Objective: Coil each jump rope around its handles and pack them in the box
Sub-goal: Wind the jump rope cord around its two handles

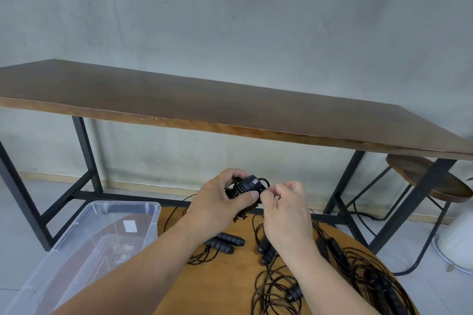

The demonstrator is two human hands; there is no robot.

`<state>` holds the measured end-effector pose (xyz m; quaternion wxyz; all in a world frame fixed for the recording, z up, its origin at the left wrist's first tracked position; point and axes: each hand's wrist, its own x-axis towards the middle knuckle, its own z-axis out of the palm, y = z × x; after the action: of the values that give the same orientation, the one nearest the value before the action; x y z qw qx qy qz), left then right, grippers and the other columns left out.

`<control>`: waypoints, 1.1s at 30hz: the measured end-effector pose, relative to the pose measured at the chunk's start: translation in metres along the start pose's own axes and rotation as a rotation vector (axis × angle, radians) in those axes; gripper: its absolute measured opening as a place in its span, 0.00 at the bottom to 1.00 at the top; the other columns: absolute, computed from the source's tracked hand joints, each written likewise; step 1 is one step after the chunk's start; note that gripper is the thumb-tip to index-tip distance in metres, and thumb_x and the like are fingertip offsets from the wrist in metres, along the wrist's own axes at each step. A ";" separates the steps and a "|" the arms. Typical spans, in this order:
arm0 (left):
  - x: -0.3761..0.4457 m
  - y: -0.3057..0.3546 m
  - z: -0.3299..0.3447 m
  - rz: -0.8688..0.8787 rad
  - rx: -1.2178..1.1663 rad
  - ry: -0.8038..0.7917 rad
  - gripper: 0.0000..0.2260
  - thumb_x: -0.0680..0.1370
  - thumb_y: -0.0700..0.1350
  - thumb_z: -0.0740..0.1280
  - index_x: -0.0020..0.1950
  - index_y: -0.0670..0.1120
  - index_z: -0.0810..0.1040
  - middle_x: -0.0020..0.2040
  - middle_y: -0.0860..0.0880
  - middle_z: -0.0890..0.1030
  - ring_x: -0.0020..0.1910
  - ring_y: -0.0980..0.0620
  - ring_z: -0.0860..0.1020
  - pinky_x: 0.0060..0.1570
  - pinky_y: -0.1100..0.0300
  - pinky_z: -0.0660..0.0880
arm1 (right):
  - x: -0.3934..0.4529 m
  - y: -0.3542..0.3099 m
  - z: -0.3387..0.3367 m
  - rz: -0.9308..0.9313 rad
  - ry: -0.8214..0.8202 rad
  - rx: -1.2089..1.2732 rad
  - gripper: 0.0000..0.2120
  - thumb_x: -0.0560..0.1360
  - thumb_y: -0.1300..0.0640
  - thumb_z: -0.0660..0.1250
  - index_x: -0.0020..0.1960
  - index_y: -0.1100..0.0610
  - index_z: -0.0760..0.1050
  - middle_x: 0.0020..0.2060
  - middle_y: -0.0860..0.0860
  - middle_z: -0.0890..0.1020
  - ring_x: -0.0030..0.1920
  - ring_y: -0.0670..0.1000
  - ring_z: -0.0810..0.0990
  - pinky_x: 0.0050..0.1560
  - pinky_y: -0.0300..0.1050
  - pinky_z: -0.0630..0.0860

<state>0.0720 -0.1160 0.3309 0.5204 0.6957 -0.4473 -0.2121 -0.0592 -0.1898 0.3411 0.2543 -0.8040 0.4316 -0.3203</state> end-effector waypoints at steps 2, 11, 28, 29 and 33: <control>-0.002 -0.003 0.004 -0.050 -0.030 0.010 0.22 0.74 0.56 0.73 0.65 0.65 0.70 0.62 0.57 0.79 0.64 0.58 0.75 0.63 0.58 0.72 | -0.005 0.004 0.008 0.014 0.016 0.041 0.11 0.81 0.52 0.59 0.45 0.55 0.76 0.50 0.47 0.68 0.41 0.44 0.72 0.39 0.42 0.70; -0.011 -0.011 0.021 -0.208 -0.217 0.134 0.12 0.76 0.50 0.72 0.60 0.59 0.80 0.52 0.57 0.83 0.47 0.62 0.80 0.39 0.73 0.74 | -0.014 0.017 0.029 -0.493 0.183 -0.372 0.08 0.75 0.61 0.68 0.37 0.59 0.76 0.41 0.50 0.69 0.38 0.50 0.69 0.35 0.42 0.66; -0.015 0.001 0.018 -0.006 0.307 0.178 0.19 0.79 0.61 0.61 0.69 0.63 0.65 0.58 0.60 0.75 0.51 0.57 0.75 0.46 0.61 0.74 | 0.028 0.000 -0.003 0.061 -0.203 0.374 0.08 0.79 0.51 0.66 0.46 0.53 0.82 0.50 0.48 0.76 0.47 0.45 0.76 0.45 0.39 0.72; -0.014 0.001 0.017 -0.002 0.325 0.169 0.19 0.80 0.61 0.61 0.69 0.62 0.65 0.58 0.59 0.76 0.52 0.56 0.76 0.47 0.60 0.75 | 0.029 0.000 -0.004 0.013 -0.212 0.333 0.09 0.80 0.52 0.65 0.48 0.54 0.81 0.52 0.48 0.75 0.48 0.43 0.75 0.44 0.35 0.70; -0.006 0.001 0.016 -0.029 0.351 0.105 0.19 0.80 0.62 0.60 0.70 0.62 0.64 0.57 0.56 0.78 0.51 0.54 0.77 0.48 0.57 0.77 | 0.032 0.001 -0.008 -0.272 -0.192 -0.040 0.10 0.83 0.52 0.59 0.51 0.55 0.76 0.53 0.46 0.67 0.47 0.43 0.73 0.42 0.30 0.69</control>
<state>0.0567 -0.1198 0.3246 0.4103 0.7924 -0.4398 -0.1016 -0.0523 -0.2185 0.3557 0.2325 -0.8868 0.2989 -0.2648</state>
